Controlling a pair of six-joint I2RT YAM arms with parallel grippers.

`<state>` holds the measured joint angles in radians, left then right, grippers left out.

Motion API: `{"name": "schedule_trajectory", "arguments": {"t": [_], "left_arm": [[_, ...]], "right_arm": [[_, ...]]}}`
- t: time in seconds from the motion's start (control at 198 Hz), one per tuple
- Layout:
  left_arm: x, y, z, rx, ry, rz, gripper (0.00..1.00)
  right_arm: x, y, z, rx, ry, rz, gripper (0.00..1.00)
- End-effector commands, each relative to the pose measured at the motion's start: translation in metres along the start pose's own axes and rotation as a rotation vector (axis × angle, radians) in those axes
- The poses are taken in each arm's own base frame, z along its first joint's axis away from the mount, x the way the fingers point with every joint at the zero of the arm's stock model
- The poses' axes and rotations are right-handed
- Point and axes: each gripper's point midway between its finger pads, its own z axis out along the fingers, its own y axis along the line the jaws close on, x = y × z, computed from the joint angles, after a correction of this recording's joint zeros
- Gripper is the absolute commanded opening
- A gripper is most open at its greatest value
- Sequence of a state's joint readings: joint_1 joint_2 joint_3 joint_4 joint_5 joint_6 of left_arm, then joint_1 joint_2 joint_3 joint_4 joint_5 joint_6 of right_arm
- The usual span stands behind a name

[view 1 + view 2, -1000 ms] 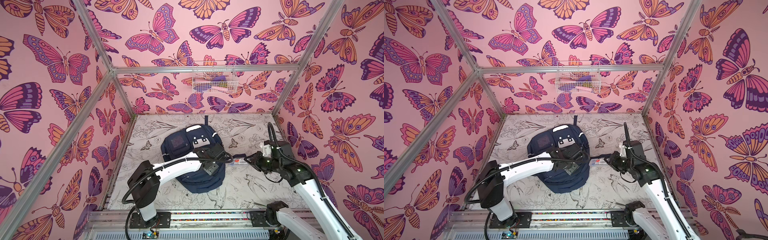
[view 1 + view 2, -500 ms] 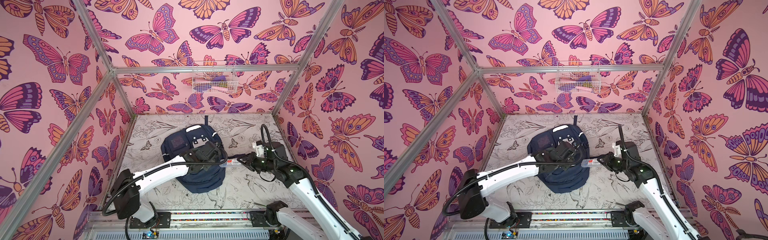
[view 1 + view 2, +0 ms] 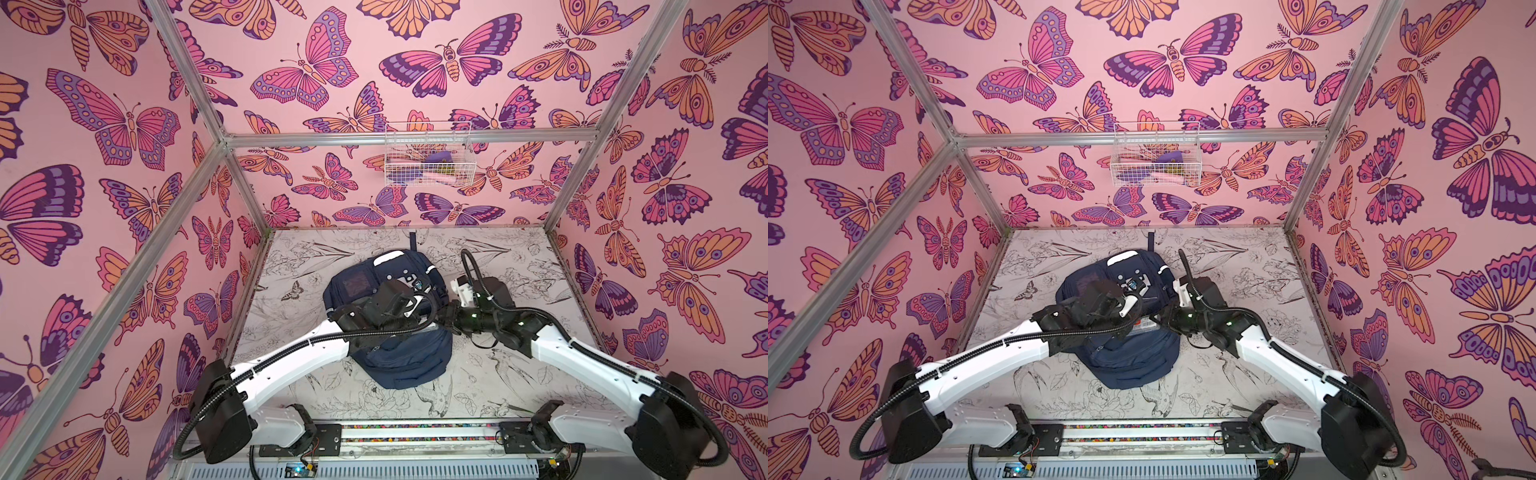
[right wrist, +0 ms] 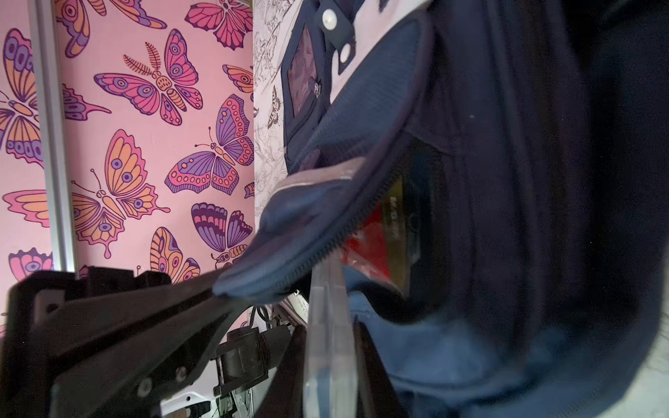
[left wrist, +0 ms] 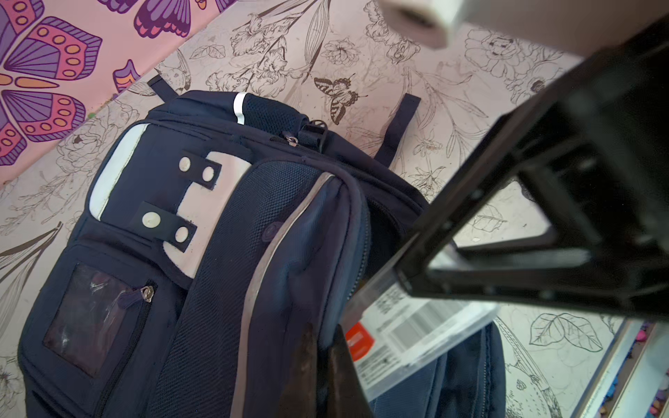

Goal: Pack books, pencil case, and school supplies into a backpack
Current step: Place the compass set in the student bag, then close the student bag at the center of the table.

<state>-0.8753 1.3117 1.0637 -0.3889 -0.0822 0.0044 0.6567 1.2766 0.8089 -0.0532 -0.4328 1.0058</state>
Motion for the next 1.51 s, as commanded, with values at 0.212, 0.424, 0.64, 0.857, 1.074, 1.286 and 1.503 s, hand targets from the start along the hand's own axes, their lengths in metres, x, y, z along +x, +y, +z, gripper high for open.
{"name": "schedule_trajectory", "arguments": {"t": [0.212, 0.424, 0.64, 0.857, 1.074, 1.286, 1.503], "left_arm": [[-0.052, -0.009, -0.036, 0.126, -0.269, -0.103, 0.0], [-0.043, -0.007, -0.034, 0.14, -0.265, -0.142, 0.0], [-0.037, 0.002, -0.026, 0.139, -0.248, -0.211, 0.0], [-0.029, 0.001, -0.011, 0.154, -0.196, -0.297, 0.0], [-0.021, 0.003, -0.002, 0.172, -0.153, -0.436, 0.22], [-0.005, 0.01, 0.005, 0.161, -0.108, -0.551, 0.58], [0.016, 0.047, -0.017, 0.081, -0.067, -0.829, 0.68]], "right_arm": [[-0.029, 0.041, 0.049, -0.067, -0.079, -0.04, 0.32], [-0.041, 0.013, 0.024, 0.107, -0.199, -0.072, 0.63], [-0.032, -0.005, -0.016, 0.202, -0.247, -0.1, 0.73], [-0.017, -0.028, -0.067, 0.312, -0.291, -0.125, 0.7], [-0.004, -0.058, -0.098, 0.449, -0.296, -0.143, 0.65], [0.004, -0.076, -0.105, 0.568, -0.274, -0.157, 0.63], [0.009, -0.062, -0.119, 0.706, -0.332, -0.266, 0.75]]}}
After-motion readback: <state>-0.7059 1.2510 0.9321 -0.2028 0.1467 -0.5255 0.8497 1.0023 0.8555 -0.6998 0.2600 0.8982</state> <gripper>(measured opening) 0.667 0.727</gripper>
